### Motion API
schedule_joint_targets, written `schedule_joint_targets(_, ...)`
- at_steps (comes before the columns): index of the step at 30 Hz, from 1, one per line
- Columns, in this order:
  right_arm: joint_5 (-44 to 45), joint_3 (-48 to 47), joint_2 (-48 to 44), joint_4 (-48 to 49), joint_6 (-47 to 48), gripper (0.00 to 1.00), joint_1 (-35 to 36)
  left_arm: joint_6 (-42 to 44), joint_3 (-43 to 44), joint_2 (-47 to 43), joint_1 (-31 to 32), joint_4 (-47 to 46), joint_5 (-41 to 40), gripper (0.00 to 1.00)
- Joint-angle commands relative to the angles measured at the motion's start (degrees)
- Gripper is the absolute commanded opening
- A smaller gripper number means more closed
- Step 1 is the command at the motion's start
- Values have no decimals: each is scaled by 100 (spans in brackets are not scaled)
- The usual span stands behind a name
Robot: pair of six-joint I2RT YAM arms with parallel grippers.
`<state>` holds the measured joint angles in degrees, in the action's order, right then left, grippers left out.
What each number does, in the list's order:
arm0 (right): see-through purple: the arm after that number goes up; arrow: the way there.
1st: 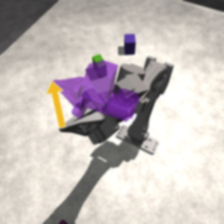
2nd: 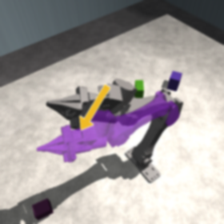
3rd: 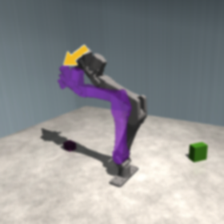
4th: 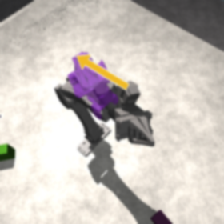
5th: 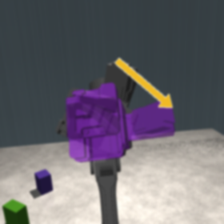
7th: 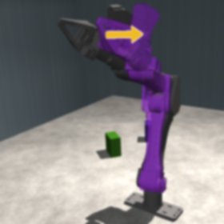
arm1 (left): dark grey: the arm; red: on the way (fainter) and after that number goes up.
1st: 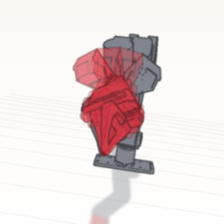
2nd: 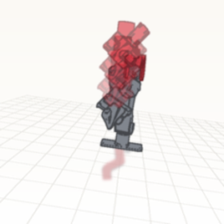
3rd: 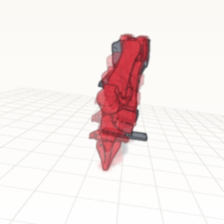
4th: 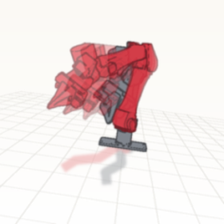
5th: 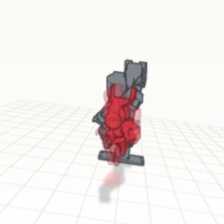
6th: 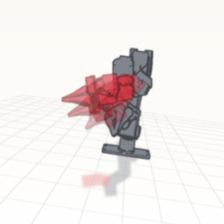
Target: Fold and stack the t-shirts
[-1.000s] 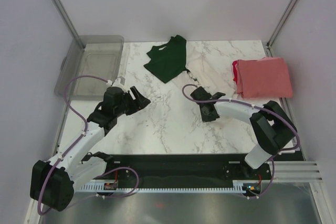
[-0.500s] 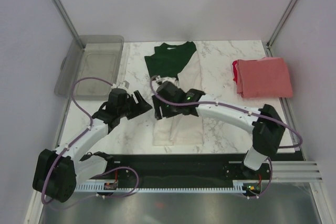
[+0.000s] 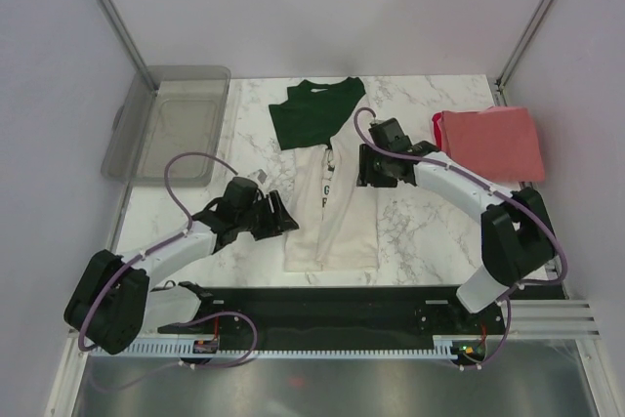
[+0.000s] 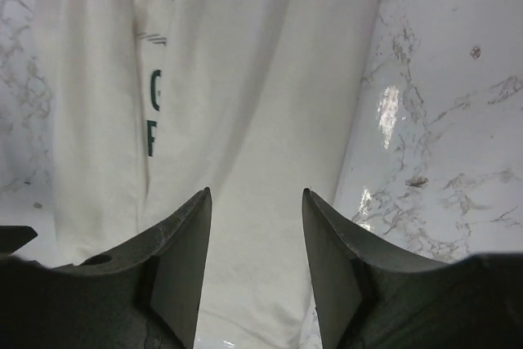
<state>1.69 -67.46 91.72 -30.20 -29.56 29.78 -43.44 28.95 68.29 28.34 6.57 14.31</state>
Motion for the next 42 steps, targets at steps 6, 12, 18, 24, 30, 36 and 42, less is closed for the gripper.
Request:
schedule_joint_targets(6, -547, 480, 434, 594, 346, 54, -640, -279, -539, -299, 286, -209, 81, 49)
schedule_joint_targets(12, -679, 962, 452, 857, 346, 56, -640, -463, -847, -457, 585, -94, -24, 45)
schedule_joint_targets(18, -741, 1463, 338, 998, 416, 56, -649, -780, -830, -247, 1191, -208, -226, 24)
schedule_joint_targets(24, -1170, 2175, -347, 1051, 285, 57, -640, -1043, -584, -79, 1841, -235, -376, 9)
schedule_joint_targets(30, -1189, 2641, -1103, 630, 117, 56, -553, -956, -338, -334, 1965, 291, -559, 43)
schedule_joint_targets(36, -864, 2694, -885, 340, 214, 13, -385, -570, 180, -668, 1685, 1109, -694, 72)
schedule_joint_targets(42, 189, 2598, -1129, -107, 4, 0, -385, 97, 664, -388, 508, 1136, -113, 72)
